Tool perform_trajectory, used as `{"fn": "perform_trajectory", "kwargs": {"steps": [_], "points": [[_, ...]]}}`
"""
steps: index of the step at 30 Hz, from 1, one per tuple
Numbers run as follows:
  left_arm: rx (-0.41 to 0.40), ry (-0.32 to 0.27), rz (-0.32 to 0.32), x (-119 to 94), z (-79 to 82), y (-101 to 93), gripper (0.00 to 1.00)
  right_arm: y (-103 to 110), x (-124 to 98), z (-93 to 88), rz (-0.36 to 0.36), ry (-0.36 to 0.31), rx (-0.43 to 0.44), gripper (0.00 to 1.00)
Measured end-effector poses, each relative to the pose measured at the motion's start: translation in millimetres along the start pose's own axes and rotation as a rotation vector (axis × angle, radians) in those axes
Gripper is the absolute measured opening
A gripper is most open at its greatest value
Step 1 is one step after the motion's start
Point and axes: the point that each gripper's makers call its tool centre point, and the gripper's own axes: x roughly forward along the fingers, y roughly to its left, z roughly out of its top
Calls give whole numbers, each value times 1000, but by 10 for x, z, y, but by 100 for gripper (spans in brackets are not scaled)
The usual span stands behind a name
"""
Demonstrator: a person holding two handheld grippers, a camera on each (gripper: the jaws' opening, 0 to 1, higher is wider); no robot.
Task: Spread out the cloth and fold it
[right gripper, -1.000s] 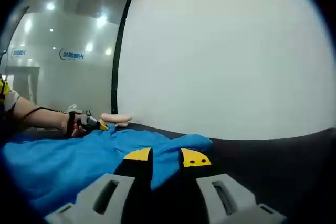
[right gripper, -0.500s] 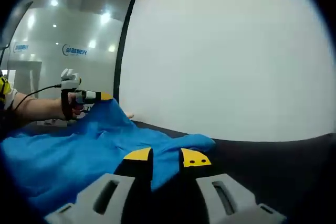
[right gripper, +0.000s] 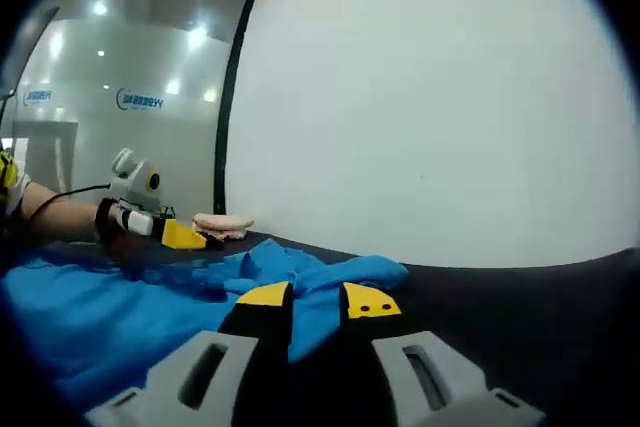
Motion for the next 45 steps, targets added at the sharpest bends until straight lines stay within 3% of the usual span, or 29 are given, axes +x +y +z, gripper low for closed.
{"fn": "perform_trajectory", "kwargs": {"steps": [1,2,3,4,8,9,11,13,14,15,16,19,23,24,25,26,27,28,31,33,34,36,37,39,40,41,43,44,45], "points": [[16,-32,38,57,158,68,34,-3,5,-2,-3,1,-3,17],[26,-35,50,84,194,90,29,-6,8,-6,-5,3,-7,17],[41,-22,90,198,230,133,25,-4,7,-4,-4,2,-8,17],[60,33,126,269,157,188,25,-3,6,0,-2,-1,-7,17],[169,264,199,434,-495,322,25,-24,-11,10,0,-7,14,17],[146,332,232,376,-667,341,24,-27,-18,12,1,-8,18,17],[85,423,163,273,-926,152,11,-41,-21,17,-3,-12,25,17],[157,485,142,150,-1028,82,3,-47,-19,17,-6,-13,28,17],[197,471,133,112,-1003,40,3,-48,-17,18,-7,-13,27,17],[202,422,107,25,-958,-143,2,-47,-14,16,-8,-12,25,17],[192,419,96,-36,-938,-227,2,-45,-12,14,-9,-10,23,17],[150,378,-33,-209,-712,-615,2,-31,-8,9,-9,-7,15,17],[156,350,-82,-212,-526,-776,5,-16,0,5,-9,-3,4,17],[132,362,-90,-187,-576,-828,8,-16,-2,3,-9,-2,4,17],[123,407,-112,-193,-692,-869,13,-15,-4,4,-9,-1,6,17],[169,503,-106,-226,-881,-821,19,-17,-10,7,-8,-3,10,17],[212,550,-110,-227,-985,-778,23,-21,-14,14,-9,-6,13,17],[261,568,-50,-215,-1031,-641,22,-37,-20,25,-14,-13,18,17],[266,499,-56,-98,-920,-593,27,-63,-26,33,-17,-17,33,17],[225,375,-73,69,-641,-631,31,-68,-26,44,-18,-24,37,17],[231,296,-48,195,-430,-579,31,-73,-25,42,-20,-24,38,17],[306,219,33,393,-194,-365,31,-69,-21,40,-19,-23,33,17],[403,190,135,523,-70,-72,29,-66,-20,41,-17,-24,31,17],[425,189,303,641,-26,389,23,-63,-22,38,-15,-22,31,17],[420,202,340,647,-46,562,23,-62,-25,40,-13,-23,35,17],[233,200,363,625,-164,673,21,-63,-28,46,-11,-26,40,17],[-62,197,316,644,-335,696,19,-78,-28,53,-13,-31,50,17],[-70,190,298,640,-332,711,19,-86,-25,58,-14,-34,53,17],[-6,190,304,627,-361,759,19,-93,-22,62,-16,-38,55,17]]}}
